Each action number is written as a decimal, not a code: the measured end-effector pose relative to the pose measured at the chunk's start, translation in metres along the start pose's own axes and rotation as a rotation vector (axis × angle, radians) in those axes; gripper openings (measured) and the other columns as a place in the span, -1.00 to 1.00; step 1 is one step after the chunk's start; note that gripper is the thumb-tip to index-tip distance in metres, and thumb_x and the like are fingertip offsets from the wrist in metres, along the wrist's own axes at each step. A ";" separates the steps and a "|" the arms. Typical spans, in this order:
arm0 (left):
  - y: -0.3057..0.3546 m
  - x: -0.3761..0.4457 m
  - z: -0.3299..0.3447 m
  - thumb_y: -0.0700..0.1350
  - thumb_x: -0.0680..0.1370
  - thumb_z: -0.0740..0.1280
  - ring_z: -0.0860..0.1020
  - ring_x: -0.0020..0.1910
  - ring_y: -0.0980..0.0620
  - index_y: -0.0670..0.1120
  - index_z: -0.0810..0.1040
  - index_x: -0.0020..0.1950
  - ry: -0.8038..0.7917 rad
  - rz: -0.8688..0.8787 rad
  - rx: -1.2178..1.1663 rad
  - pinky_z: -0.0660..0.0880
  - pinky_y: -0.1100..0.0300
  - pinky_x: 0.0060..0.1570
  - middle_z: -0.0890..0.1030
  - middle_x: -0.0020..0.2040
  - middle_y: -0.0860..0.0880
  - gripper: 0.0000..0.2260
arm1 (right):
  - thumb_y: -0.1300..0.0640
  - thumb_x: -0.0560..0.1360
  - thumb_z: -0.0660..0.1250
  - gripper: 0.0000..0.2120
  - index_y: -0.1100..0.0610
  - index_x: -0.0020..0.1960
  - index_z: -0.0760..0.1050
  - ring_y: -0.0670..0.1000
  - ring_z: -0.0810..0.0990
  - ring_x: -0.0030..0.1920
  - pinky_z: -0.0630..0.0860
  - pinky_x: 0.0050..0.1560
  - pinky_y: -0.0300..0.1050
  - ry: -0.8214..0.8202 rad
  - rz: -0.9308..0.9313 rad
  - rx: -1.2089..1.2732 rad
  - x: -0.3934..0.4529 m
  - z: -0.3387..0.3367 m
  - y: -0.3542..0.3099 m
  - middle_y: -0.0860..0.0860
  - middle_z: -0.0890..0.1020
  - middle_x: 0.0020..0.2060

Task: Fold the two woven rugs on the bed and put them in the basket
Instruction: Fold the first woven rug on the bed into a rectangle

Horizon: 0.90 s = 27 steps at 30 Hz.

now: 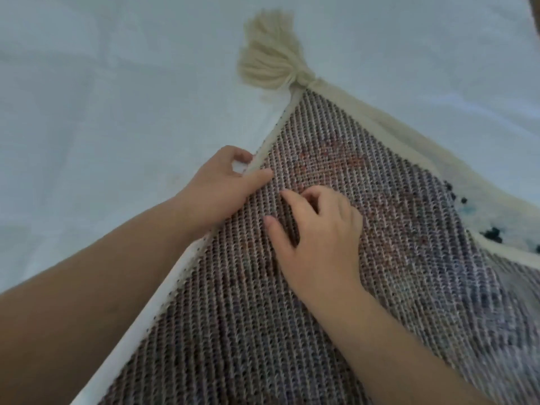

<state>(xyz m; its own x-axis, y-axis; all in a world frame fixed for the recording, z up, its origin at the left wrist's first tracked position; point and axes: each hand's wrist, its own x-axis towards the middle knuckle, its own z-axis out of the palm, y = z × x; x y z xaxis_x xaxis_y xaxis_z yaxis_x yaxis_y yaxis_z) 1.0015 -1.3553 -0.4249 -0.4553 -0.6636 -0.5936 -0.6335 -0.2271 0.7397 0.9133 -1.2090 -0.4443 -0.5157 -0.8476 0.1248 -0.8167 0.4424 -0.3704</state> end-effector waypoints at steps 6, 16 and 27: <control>-0.079 -0.110 -0.030 -0.02 0.47 0.43 0.71 -0.09 -0.19 -0.05 0.55 0.17 -0.133 -0.178 -0.170 0.61 -0.13 0.05 0.72 -0.07 -0.18 -0.70 | -0.25 0.60 0.07 -0.40 0.05 0.53 0.30 0.15 0.11 0.57 -0.11 0.51 0.18 -0.280 -0.075 0.020 -0.076 0.020 -0.040 0.12 0.26 0.54; -0.140 -0.187 -0.041 -0.16 0.46 0.45 0.71 -0.12 -0.03 -0.04 0.58 0.04 -0.044 -0.142 -0.248 0.61 0.17 -0.18 0.72 -0.09 -0.08 -0.82 | -0.28 0.60 0.00 -0.34 0.08 0.57 0.21 0.15 0.03 0.59 -0.14 0.55 0.18 -0.319 -0.151 0.025 -0.109 0.031 -0.081 0.13 0.18 0.57; -0.179 -0.230 -0.058 -0.18 0.53 0.44 0.68 -0.25 0.01 -0.14 0.70 -0.09 0.088 -0.145 -0.167 0.61 0.18 -0.28 0.73 -0.21 -0.11 -0.95 | -0.28 0.61 -0.06 -0.34 0.06 0.59 0.18 0.10 0.00 0.60 -0.16 0.56 0.09 -0.384 -0.147 0.098 -0.164 0.028 -0.123 0.10 0.15 0.59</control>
<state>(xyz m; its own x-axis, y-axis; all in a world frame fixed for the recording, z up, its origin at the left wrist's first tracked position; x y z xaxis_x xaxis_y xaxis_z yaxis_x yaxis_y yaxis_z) 1.2555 -1.2035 -0.4021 -0.3055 -0.6734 -0.6732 -0.5730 -0.4346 0.6948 1.1058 -1.1322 -0.4453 -0.2464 -0.9555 -0.1623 -0.8364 0.2942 -0.4624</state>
